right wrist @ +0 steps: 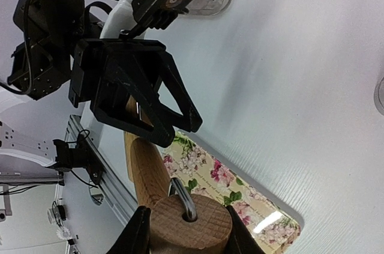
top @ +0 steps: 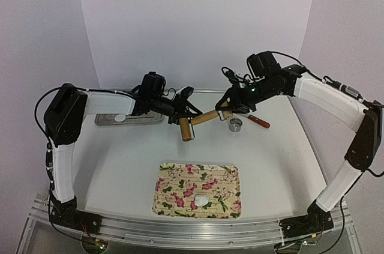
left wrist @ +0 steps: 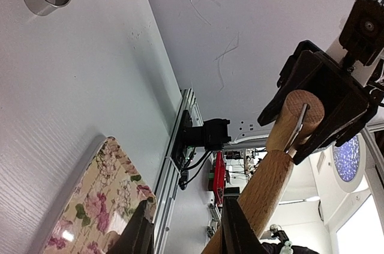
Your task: Roll out the dumpling wrappers from the dough
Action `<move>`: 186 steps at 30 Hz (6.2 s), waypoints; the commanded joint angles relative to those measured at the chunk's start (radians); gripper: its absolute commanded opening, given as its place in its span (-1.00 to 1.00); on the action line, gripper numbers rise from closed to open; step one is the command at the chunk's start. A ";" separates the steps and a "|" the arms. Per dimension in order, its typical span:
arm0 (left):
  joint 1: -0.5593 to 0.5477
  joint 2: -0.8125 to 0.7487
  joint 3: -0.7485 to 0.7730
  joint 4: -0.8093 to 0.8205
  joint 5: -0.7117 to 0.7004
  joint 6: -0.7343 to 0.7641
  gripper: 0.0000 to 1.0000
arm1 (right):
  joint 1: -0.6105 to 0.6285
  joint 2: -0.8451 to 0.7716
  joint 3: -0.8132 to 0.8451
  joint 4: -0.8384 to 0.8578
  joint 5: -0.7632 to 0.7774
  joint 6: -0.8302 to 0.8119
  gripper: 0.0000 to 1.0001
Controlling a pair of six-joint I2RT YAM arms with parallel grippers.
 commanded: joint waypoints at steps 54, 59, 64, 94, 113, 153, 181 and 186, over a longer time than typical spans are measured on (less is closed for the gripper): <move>-0.002 -0.067 0.015 -0.183 -0.084 0.158 -1.00 | 0.077 0.169 0.124 0.063 -0.203 0.071 -0.19; -0.002 -0.078 0.013 -0.180 -0.087 0.169 -1.00 | 0.073 0.174 0.118 0.063 -0.178 0.088 -0.86; -0.002 -0.093 -0.001 -0.189 -0.126 0.182 -0.93 | 0.072 0.159 0.108 0.064 -0.143 0.099 -1.00; -0.156 -0.500 -0.349 -0.556 -0.851 0.036 0.67 | 0.065 -0.168 -0.095 -0.262 -0.034 0.132 -1.00; -0.192 -0.598 -0.604 -0.581 -0.775 -0.051 0.75 | 0.376 -0.168 -0.183 -0.349 0.091 0.492 -1.00; -0.190 -0.326 -0.581 -0.533 -0.827 0.126 -0.26 | 0.414 0.000 -0.310 -0.278 0.200 0.604 -1.00; -0.191 -0.299 -0.569 -0.526 -0.836 0.218 -1.00 | 0.414 0.129 -0.360 -0.418 0.399 0.563 -1.00; -0.190 -0.299 -0.569 -0.514 -0.841 0.244 -1.00 | 0.414 0.094 -0.404 -0.428 0.434 0.548 -1.00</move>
